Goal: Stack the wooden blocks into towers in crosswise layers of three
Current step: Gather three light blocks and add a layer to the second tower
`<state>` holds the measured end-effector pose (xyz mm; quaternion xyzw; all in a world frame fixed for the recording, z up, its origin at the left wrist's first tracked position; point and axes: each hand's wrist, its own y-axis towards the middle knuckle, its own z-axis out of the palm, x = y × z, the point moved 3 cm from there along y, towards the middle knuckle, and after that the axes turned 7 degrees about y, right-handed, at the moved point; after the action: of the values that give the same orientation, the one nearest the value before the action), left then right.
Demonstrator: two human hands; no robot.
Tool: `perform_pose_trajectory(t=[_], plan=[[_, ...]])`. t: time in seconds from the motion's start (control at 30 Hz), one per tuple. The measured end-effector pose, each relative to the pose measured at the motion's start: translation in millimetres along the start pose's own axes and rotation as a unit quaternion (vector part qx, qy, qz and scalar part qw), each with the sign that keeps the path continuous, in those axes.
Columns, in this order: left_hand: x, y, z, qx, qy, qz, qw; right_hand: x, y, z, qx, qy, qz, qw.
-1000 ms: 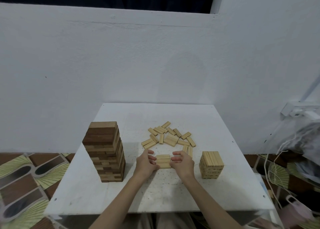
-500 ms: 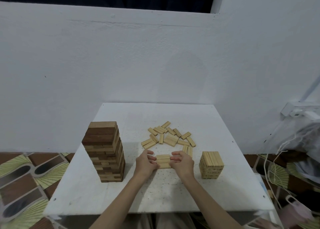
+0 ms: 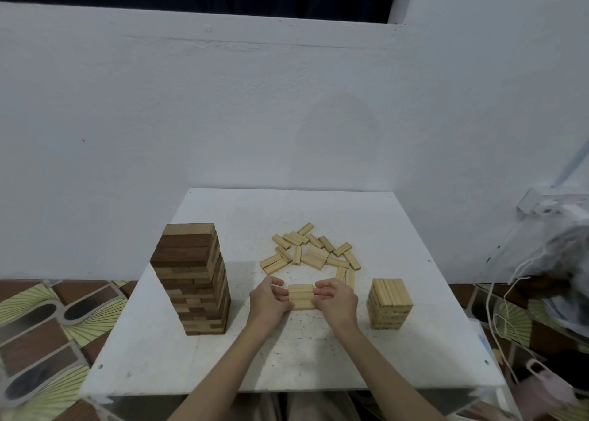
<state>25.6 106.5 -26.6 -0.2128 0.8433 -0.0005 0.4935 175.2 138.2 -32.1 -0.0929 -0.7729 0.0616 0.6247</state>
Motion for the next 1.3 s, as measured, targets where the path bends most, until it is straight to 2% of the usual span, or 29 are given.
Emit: perform_pose_trajectory(t=[0.43,0.73,1.3], plan=[[1.1,-2.5,1.2,-0.024,-0.022,-0.013,0.999,-2.9,-0.1,-0.9,-0.007,0.019,0.008,1.0],[2.7,-2.6,0.2,-0.014,-0.024,-0.021,0.999,-3.4,1.6,-2.7,0.002,0.028,0.022,0.999],[-0.4,-0.7,2.3,-0.023,-0.03,-0.031,0.999,-2.0,0.4,-0.1,-0.007,0.003,-0.003,1.0]])
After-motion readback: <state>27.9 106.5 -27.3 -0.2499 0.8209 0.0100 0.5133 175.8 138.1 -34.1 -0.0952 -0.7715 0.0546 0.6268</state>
